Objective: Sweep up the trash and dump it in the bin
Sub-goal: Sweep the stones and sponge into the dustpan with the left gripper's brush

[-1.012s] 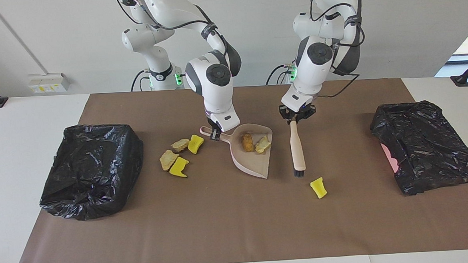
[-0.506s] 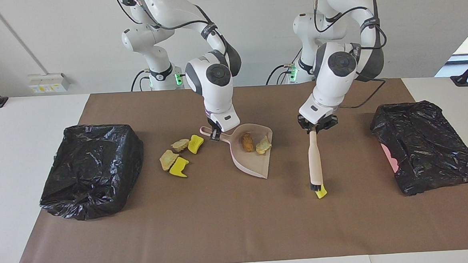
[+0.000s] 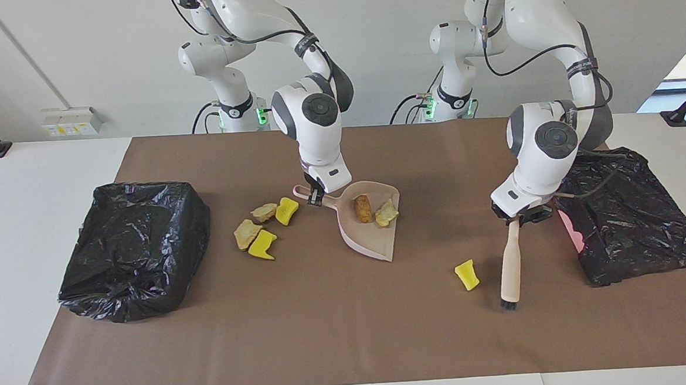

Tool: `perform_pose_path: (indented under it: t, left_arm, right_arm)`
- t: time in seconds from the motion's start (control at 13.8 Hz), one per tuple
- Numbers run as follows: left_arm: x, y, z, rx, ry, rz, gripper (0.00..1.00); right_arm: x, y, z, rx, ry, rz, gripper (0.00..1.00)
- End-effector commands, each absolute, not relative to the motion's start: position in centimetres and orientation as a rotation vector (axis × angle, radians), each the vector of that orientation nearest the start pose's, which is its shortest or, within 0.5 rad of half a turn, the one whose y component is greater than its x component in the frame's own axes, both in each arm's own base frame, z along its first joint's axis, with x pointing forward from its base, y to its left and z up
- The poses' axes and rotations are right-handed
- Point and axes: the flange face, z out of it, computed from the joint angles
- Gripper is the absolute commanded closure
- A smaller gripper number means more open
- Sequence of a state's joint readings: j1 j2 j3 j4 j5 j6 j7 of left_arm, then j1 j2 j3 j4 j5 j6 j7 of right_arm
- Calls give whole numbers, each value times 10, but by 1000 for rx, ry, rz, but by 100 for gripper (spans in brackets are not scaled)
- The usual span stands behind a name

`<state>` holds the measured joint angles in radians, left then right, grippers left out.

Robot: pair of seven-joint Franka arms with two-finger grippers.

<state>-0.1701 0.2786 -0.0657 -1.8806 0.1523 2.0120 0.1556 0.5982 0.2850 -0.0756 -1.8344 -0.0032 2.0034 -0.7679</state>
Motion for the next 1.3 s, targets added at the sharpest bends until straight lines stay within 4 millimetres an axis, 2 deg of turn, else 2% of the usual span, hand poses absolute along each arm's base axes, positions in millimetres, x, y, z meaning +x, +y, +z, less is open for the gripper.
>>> perform_pose_path:
  t: [0.0, 0.07, 0.14, 0.36, 0.51, 0.58, 0.72, 0.94, 1.08, 1.23]
  left_arm:
    - [540, -168, 355, -2952, 786, 264, 100]
    - [527, -181, 353, -2957, 807, 279, 100]
    - [510, -205, 350, -2975, 847, 293, 100]
    - [476, -261, 353, -3040, 896, 313, 100]
    - [459, -294, 358, -3096, 790, 306, 100]
    - [452, -303, 360, -3097, 760, 309, 100]
    - [454, -308, 366, -3117, 631, 313, 100]
    - [468, -305, 393, -3152, 479, 283, 100]
    - [465, -296, 402, -3140, 445, 327, 100]
    - [464, -295, 400, -3142, 353, 337, 100]
  right_arm:
    - [531, 309, 365, -2539, -1878, 161, 100]
    - [531, 309, 365, -2539, -1878, 161, 100]
    - [531, 309, 365, -2539, -1878, 161, 100]
    - [531, 309, 365, -2541, -1876, 161, 100]
    - [531, 309, 365, -2541, -1876, 161, 100]
    - [531, 309, 364, -2539, -1878, 163, 100]
    - [531, 308, 364, -2541, -1876, 163, 100]
    - [531, 302, 359, -2547, -1862, 180, 100]
    - [533, 296, 357, -2544, -1863, 188, 100]
    - [540, 284, 361, -2561, -1834, 200, 100]
